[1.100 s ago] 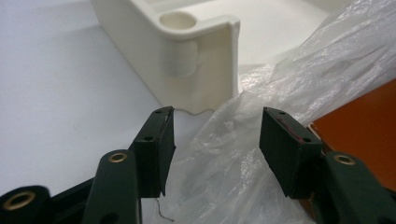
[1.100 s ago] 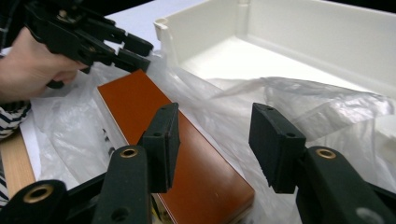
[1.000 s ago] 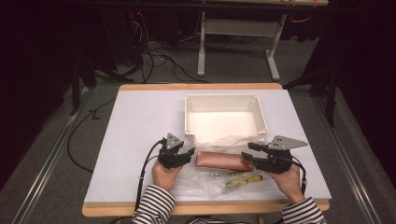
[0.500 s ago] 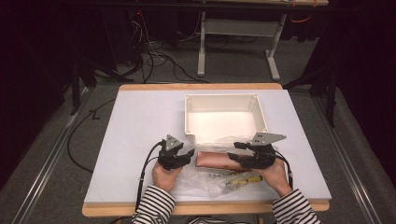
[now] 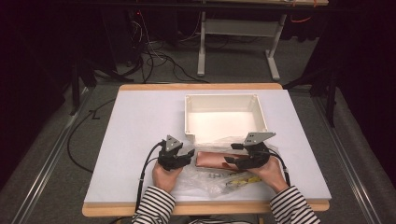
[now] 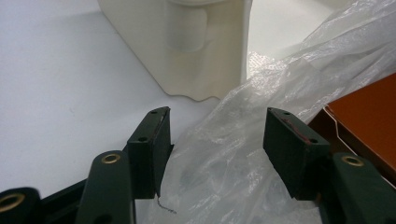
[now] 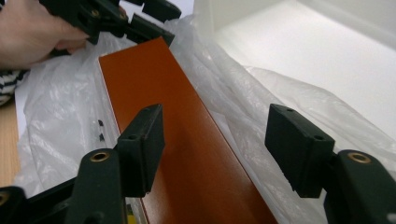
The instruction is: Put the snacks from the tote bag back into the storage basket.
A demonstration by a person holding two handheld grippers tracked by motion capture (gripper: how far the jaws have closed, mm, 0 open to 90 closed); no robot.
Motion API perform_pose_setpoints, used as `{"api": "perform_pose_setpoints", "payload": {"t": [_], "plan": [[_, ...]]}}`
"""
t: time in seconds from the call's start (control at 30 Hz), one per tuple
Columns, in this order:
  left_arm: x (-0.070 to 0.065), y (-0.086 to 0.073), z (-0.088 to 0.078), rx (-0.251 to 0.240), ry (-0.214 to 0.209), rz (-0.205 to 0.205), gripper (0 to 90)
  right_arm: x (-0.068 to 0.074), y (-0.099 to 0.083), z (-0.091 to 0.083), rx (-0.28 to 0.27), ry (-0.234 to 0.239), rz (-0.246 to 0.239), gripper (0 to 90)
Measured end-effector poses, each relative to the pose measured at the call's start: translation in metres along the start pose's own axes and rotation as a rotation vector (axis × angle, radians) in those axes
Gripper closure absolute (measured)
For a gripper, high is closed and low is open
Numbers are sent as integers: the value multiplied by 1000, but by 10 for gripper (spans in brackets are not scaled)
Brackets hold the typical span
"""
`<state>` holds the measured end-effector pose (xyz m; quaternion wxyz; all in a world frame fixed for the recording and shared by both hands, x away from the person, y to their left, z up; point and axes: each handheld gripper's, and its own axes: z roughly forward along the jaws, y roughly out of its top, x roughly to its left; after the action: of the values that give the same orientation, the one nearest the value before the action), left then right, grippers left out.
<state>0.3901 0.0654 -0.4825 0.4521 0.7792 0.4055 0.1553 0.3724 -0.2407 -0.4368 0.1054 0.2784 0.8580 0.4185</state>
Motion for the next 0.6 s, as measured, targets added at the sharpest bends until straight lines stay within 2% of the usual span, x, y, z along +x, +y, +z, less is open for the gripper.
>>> {"api": "perform_pose_setpoints", "payload": {"t": [0.07,0.43,0.6], "plan": [[1,0,0,-5,-3,-11,404,0,-1,4,28,1,-16,341],[3,-1,-2,-11,-4,-29,395,5,1,6,47,33,-33,294],[3,-1,-1,-7,-6,-30,395,11,3,7,52,50,-61,298]]}}
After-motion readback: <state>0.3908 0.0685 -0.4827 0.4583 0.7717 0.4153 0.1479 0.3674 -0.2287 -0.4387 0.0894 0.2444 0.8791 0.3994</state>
